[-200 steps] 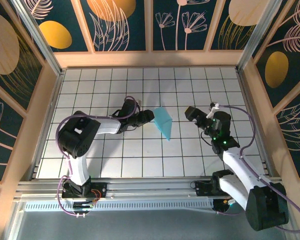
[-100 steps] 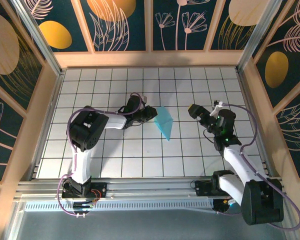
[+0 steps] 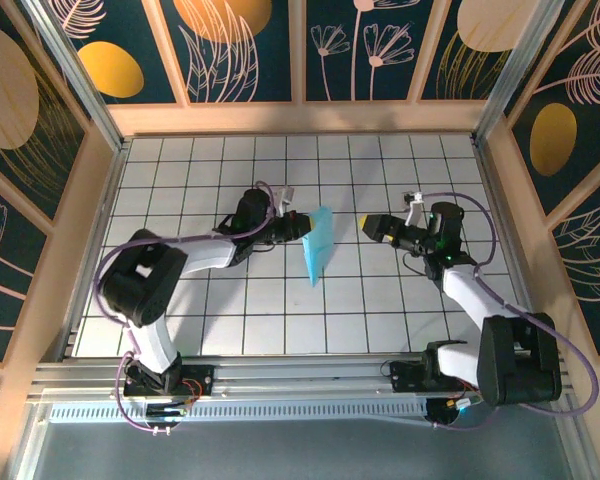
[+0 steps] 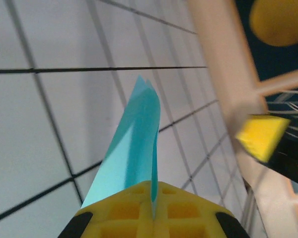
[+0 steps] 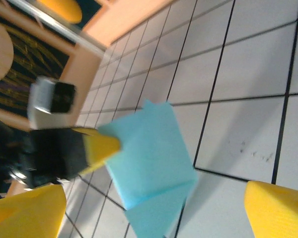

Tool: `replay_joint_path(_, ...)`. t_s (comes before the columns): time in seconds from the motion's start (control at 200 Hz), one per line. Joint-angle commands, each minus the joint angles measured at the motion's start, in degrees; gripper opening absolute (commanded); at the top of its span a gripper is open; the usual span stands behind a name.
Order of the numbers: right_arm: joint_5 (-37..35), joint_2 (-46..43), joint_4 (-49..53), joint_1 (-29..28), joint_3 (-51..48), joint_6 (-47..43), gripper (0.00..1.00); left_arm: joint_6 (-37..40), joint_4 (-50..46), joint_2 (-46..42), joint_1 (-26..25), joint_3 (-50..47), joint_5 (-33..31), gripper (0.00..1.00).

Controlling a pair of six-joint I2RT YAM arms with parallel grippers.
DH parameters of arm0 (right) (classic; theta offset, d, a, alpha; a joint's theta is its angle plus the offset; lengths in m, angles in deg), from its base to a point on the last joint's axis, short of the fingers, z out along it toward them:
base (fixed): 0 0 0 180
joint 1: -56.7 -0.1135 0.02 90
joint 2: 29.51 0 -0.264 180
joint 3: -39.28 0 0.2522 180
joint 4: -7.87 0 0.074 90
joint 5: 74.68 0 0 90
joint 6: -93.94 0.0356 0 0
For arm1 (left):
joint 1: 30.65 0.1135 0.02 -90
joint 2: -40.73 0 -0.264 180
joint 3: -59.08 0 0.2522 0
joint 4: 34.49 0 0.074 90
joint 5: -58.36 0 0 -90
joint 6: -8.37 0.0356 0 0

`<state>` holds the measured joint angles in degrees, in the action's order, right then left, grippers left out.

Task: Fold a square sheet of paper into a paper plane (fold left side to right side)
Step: Fold the wing for the fifth time at the center of the table.

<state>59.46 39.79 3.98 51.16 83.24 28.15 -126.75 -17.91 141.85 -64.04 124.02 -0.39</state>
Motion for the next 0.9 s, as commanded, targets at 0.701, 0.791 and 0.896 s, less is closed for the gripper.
replay_joint_path(0.701, 16.3, 17.4, -24.4, -11.7, 0.7, 0.9, 0.63, 7.1, 0.3, -8.7, 0.4, -4.2, 5.1, 0.0)
replay_joint_path(0.791, 16.2, 16.9, -20.1, -11.1, 1.7, -1.3, 0.58, 7.8, -1.5, -7.9, 0.5, -3.8, 4.1, 0.0)
replay_joint_path(0.896, 16.0, 16.5, -15.7, -11.0, 2.9, -3.7, 0.54, 8.0, -2.3, -6.9, 0.5, -3.4, 3.8, 0.0)
